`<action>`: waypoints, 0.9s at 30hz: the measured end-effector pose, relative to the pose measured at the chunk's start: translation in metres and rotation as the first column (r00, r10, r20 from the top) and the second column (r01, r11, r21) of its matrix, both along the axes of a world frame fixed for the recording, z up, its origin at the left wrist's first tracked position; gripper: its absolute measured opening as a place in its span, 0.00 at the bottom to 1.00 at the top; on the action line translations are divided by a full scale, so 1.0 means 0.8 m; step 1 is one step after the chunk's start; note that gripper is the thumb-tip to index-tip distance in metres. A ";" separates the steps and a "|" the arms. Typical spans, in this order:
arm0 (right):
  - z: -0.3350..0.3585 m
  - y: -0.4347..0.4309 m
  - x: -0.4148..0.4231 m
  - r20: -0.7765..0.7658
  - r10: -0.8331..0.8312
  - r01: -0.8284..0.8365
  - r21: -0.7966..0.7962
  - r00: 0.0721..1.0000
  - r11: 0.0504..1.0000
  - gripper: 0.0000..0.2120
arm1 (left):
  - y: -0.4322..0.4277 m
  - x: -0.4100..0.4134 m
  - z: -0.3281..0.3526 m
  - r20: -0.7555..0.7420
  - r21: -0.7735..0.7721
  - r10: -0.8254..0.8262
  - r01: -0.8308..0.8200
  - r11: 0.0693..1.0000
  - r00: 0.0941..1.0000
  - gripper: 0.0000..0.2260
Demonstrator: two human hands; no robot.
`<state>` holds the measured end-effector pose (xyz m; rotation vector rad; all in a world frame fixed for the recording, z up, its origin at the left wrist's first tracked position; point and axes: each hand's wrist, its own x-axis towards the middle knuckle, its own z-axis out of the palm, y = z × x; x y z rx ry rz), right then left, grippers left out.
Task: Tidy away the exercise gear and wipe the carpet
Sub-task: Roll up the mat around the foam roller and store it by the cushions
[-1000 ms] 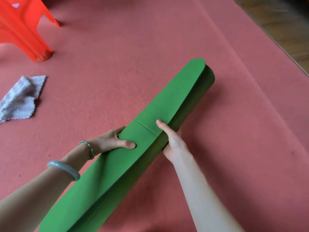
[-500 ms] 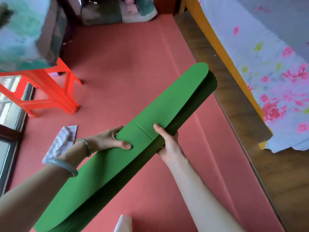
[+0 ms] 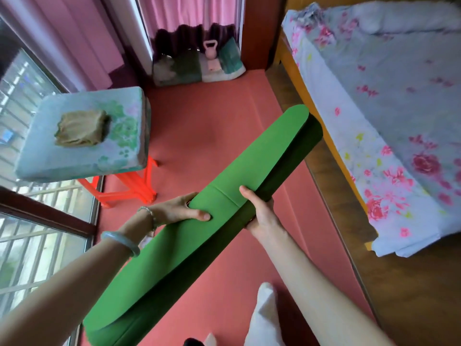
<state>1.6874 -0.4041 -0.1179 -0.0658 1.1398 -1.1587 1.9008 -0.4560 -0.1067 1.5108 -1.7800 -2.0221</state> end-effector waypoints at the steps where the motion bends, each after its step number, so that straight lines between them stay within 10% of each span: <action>1: 0.005 -0.012 -0.007 0.000 0.000 0.000 0.001 1.000 1.000 0.52 | -0.010 -0.008 0.007 0.007 0.003 0.000 0.000 1.000 1.000 0.48; 27: 0.067 -0.492 -0.152 -0.031 0.165 -0.167 -0.059 0.986 0.984 0.32 | -0.462 -0.147 0.085 0.199 -0.051 0.011 -0.001 0.999 0.980 0.61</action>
